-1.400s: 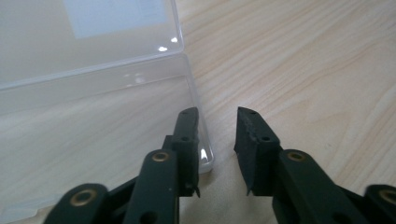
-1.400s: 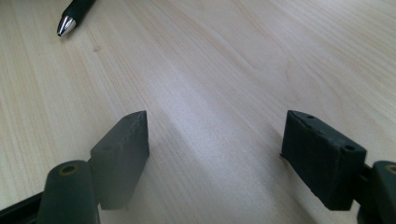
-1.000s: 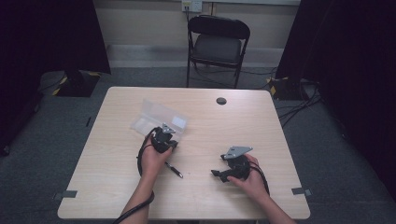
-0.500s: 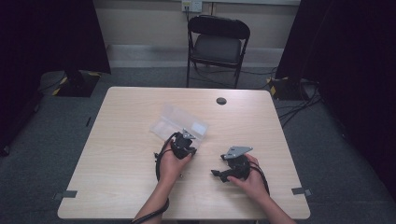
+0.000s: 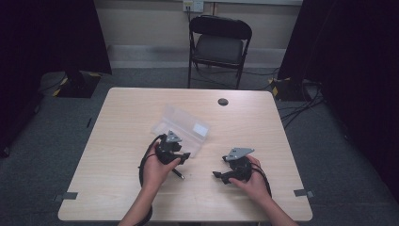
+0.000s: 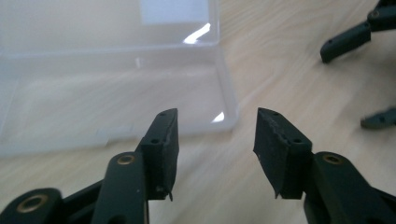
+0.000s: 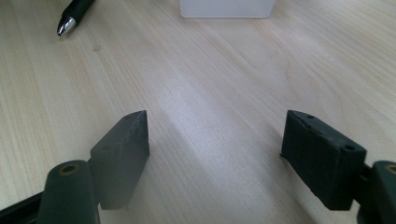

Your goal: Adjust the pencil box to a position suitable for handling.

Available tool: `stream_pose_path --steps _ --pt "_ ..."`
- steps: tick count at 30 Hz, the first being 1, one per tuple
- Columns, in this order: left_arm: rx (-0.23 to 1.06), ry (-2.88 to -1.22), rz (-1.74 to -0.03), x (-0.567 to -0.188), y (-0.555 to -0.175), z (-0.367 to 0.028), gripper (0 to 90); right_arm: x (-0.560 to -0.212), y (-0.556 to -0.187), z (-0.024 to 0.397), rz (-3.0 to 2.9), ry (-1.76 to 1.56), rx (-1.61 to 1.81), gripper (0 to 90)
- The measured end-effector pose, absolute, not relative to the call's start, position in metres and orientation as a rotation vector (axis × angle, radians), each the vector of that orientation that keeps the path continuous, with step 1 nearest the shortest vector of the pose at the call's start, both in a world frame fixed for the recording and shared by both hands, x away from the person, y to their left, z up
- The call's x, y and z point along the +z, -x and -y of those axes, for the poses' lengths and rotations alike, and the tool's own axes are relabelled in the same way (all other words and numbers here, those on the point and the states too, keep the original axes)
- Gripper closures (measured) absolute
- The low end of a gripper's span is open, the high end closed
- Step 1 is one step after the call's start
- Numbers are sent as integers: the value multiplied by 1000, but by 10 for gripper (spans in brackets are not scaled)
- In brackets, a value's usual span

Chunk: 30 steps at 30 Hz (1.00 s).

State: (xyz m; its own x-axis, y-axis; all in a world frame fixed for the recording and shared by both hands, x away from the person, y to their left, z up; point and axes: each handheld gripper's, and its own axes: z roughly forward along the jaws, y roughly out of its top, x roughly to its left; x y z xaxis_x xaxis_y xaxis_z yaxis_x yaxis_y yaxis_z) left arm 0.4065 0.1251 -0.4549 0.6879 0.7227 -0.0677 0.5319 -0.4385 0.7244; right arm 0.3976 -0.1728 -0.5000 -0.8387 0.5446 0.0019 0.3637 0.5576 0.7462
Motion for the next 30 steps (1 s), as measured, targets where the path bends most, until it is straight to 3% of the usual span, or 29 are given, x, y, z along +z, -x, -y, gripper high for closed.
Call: stream_pose_path --steps 9,22,30 --pt "347 -2131 -987 -460 -372 -174 323 -500 -397 173 -2564 -761 1148 228" --pt "350 -2133 -1024 -489 -337 -198 254 -496 -401 168 -2568 -745 1159 233" --pt "395 -2174 -989 -496 -335 -201 200 -487 -409 147 -2583 -681 1183 263"
